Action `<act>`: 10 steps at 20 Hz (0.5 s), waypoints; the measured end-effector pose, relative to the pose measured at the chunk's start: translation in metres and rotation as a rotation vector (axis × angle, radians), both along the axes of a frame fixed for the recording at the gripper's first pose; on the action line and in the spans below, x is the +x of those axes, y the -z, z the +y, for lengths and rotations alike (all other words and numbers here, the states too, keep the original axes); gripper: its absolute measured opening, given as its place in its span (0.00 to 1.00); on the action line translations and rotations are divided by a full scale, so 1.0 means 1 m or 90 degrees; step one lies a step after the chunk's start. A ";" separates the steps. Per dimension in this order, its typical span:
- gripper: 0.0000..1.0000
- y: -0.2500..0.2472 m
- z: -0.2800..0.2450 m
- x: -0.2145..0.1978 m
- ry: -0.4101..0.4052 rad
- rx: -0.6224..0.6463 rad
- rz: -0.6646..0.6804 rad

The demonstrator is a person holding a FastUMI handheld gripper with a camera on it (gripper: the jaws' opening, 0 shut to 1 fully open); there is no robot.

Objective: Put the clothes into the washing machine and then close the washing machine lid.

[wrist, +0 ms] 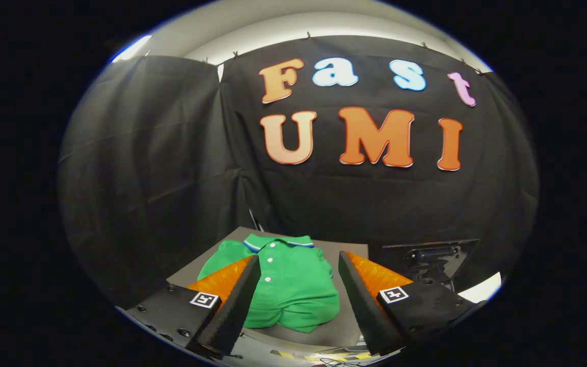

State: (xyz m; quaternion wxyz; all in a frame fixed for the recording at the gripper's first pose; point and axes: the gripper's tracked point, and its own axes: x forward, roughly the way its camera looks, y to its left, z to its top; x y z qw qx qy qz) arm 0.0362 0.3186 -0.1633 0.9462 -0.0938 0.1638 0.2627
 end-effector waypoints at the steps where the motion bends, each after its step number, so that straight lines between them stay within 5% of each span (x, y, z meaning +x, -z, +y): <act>1: 1.00 0.013 0.009 0.001 -0.006 -0.016 0.011; 10: 0.99 0.086 0.042 0.020 0.007 -0.086 0.098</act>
